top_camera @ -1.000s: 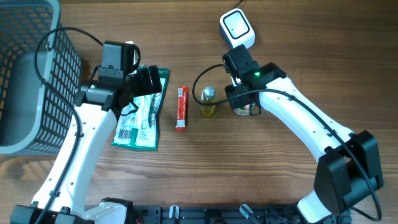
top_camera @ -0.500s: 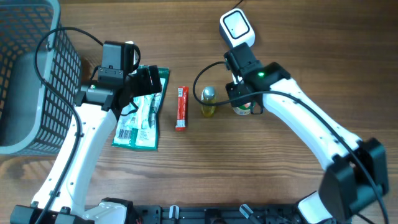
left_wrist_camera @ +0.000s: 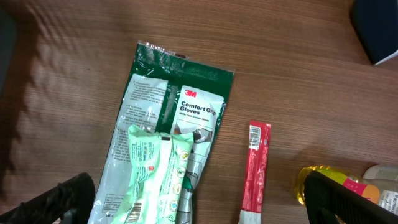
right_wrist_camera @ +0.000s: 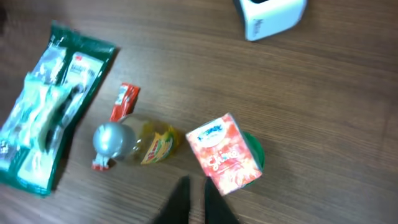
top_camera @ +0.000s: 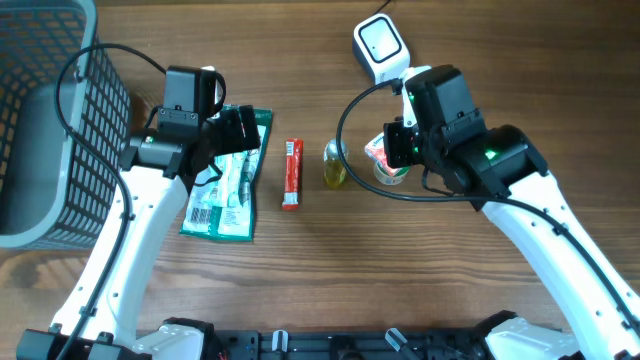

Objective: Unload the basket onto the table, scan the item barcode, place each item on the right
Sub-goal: 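Lift the Kleenex pack off the green-capped container with the right gripper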

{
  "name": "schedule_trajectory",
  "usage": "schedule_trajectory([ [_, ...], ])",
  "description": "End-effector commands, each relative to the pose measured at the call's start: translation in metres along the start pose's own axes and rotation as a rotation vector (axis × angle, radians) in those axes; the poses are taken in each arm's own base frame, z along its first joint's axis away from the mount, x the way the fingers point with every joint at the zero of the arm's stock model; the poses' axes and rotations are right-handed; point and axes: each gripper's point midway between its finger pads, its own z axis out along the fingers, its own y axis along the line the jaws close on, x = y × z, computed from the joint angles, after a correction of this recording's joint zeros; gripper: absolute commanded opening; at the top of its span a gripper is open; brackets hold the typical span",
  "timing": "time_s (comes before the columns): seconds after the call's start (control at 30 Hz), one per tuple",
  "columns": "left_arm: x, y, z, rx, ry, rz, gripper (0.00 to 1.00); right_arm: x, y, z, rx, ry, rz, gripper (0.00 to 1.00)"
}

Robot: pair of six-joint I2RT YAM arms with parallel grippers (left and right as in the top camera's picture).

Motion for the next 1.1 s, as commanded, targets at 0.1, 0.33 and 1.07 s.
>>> schedule_trajectory([
  [0.1, -0.002, 0.001, 0.0, 0.005, -0.001, -0.005, 1.0, 0.025, 0.006, 0.029, -0.044, 0.128, -0.121, 0.41],
  [0.33, -0.002, 0.001, 0.0, 0.005, -0.001, -0.005, 1.0, 0.046, -0.003, 0.07, -0.001, 0.254, -0.155, 0.41],
  [1.07, -0.002, 0.001, 0.0, 0.005, -0.001, -0.005, 1.0, 0.07, -0.025, 0.109, 0.115, 0.375, -0.192, 0.37],
])
